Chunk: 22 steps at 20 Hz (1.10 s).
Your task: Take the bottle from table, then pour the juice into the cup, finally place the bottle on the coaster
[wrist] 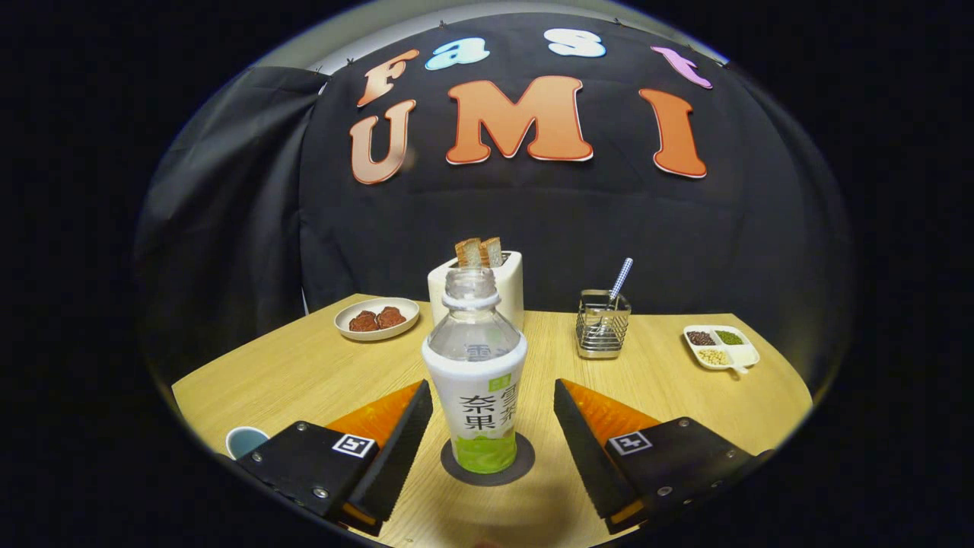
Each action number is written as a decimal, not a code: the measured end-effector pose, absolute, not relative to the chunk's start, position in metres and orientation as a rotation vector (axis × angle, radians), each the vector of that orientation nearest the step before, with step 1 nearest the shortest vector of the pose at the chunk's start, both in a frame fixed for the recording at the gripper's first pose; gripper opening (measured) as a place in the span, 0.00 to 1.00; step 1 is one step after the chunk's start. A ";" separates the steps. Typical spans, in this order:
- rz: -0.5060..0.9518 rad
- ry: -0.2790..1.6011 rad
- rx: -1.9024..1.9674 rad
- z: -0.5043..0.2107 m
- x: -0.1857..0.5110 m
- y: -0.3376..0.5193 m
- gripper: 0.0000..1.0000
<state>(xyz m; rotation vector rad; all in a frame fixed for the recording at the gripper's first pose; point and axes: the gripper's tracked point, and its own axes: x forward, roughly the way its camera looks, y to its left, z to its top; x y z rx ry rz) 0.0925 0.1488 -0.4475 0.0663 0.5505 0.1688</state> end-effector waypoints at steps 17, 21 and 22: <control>0.163 0.231 0.073 -0.156 0.017 0.111 0.97; 0.184 0.145 0.098 -0.091 -0.001 0.109 0.97; 0.221 0.118 0.124 -0.075 -0.008 0.118 0.96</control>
